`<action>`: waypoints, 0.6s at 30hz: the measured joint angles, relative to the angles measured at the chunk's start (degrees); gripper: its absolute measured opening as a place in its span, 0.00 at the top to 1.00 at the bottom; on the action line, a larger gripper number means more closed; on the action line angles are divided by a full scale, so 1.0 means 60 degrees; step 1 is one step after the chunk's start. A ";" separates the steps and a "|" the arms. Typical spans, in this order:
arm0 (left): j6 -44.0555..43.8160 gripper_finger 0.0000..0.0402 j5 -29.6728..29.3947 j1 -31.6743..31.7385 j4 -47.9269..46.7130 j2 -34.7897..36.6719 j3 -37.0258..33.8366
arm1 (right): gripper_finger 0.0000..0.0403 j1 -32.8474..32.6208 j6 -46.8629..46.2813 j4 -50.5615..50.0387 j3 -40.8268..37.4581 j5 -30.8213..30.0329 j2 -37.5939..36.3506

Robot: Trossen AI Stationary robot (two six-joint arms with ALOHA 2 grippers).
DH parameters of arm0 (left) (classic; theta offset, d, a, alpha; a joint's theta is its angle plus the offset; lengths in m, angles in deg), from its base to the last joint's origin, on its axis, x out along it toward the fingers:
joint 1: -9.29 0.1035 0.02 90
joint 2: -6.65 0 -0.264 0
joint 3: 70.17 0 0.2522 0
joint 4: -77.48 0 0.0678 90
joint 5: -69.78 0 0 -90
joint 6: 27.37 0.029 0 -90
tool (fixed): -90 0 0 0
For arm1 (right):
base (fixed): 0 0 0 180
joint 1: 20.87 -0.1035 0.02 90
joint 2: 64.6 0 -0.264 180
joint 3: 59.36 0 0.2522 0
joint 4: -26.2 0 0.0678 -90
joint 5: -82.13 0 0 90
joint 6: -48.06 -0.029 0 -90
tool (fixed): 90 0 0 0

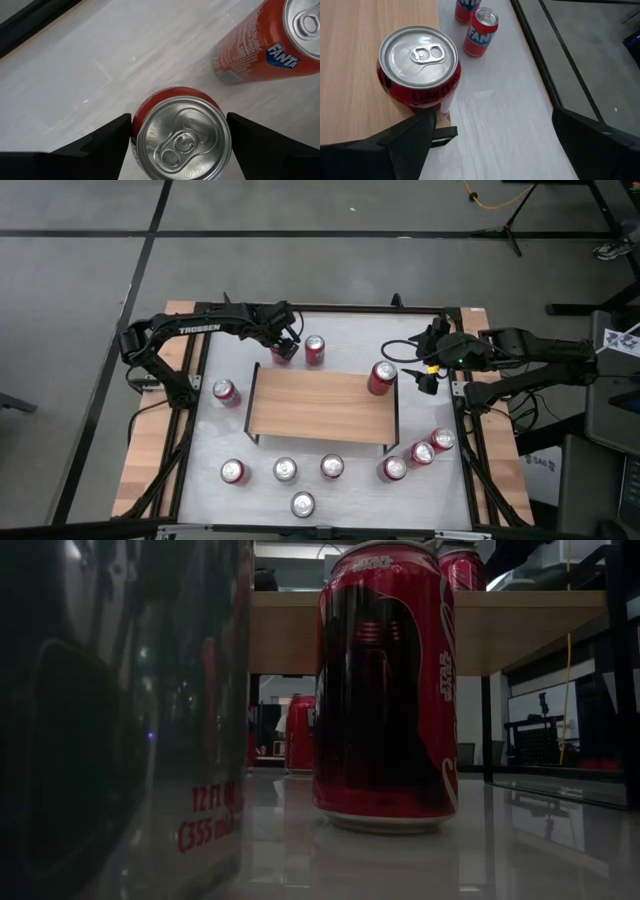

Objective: Place canned beverage on shelf
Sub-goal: Put the red soda can on the shelf

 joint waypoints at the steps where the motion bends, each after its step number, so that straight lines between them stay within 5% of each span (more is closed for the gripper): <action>1: 0.0128 0.24 -0.0002 -0.0001 -0.0046 0.0000 0.0000 | 0.04 0.0000 0.0000 -0.0004 0.0001 0.0001 0.0000; 18: 0.0392 0.31 0.0106 0.0193 -0.0260 0.0007 0.0004 | 0.04 0.0000 0.0000 -0.0001 0.0000 0.0000 0.0000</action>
